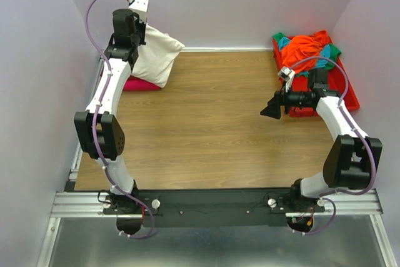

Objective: Fold and stack the t-shirts
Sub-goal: Neatly place the folded tshirt to the corner

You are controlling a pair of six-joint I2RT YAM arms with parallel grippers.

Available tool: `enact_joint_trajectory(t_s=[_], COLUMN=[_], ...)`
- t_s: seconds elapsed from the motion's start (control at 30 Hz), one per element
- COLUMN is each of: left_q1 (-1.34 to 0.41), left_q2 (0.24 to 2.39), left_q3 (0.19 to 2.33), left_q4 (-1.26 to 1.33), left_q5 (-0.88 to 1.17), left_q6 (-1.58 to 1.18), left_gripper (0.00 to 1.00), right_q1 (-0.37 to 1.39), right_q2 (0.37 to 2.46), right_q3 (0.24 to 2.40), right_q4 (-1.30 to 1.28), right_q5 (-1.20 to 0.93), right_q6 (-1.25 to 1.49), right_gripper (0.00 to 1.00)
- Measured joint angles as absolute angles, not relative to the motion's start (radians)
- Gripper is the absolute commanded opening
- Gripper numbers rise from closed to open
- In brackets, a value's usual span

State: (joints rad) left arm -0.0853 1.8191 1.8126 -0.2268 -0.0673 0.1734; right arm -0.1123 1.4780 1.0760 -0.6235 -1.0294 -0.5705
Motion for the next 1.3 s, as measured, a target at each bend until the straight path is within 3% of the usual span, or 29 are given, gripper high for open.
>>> enact_joint_trajectory(t_s=[0.83, 1.3], left_q1=[-0.046, 0.086], left_q2=[1.828, 2.079], left_q3=[1.910, 2.095], left_q4=[-0.236, -0.228], left_q5=[-0.080, -0.042], left_q6=[0.172, 0.143], left_gripper=[0.00, 0.00], right_q1=[-0.112, -0.112], right_q2=[1.478, 1.481], right_q3=[1.076, 1.076], right_q4=[-0.624, -0.627], right_q5=[-1.029, -1.029], right_q6=[-0.577, -0.577], right_gripper=[0.84, 0.84])
